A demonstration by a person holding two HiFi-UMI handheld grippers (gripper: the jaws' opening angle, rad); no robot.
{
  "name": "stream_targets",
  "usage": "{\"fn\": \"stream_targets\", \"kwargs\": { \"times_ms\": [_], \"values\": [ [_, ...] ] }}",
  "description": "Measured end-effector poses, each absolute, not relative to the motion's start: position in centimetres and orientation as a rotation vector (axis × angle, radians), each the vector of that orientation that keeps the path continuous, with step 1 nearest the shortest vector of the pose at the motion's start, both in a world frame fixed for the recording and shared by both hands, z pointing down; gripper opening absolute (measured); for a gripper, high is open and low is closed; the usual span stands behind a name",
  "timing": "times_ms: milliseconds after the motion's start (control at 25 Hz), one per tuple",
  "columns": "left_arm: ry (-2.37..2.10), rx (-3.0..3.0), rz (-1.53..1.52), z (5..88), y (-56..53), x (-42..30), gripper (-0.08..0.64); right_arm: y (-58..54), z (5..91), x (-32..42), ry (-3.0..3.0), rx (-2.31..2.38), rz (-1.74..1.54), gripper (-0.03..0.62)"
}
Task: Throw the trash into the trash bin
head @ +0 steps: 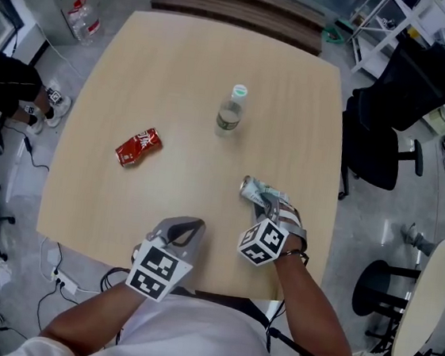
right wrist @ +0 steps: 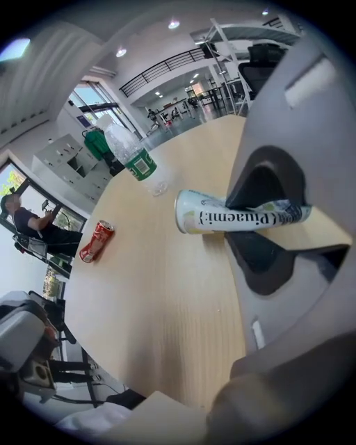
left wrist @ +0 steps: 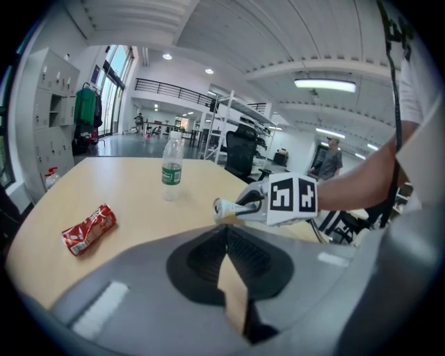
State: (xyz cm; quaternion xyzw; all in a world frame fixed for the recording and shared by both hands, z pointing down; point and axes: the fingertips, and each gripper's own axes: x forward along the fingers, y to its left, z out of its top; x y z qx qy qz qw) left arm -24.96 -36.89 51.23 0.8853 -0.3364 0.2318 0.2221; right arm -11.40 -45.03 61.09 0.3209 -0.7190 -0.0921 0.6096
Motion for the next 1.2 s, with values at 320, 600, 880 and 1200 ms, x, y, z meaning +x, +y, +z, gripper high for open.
{"fn": "stream_targets", "kwargs": {
  "times_ms": [320,600,880,1200],
  "values": [
    [-0.840,2.538,0.607,50.0,-36.7,-24.6,0.009,-43.4,56.8,-12.4,-1.771,0.982,-0.026,0.107],
    [-0.683,2.639,0.603,48.9,-35.9,-23.8,0.009,-39.9,51.0,-13.3,-1.907,1.277,0.191,0.106],
    [-0.459,2.766,0.597,47.2,-33.9,-21.5,0.009,-34.7,46.9,-13.1,-1.965,1.554,0.343,0.103],
    [-0.248,2.867,0.532,44.5,-31.0,-18.0,0.009,-28.0,43.0,-10.8,-1.930,1.856,0.398,0.101]
  ]
}}
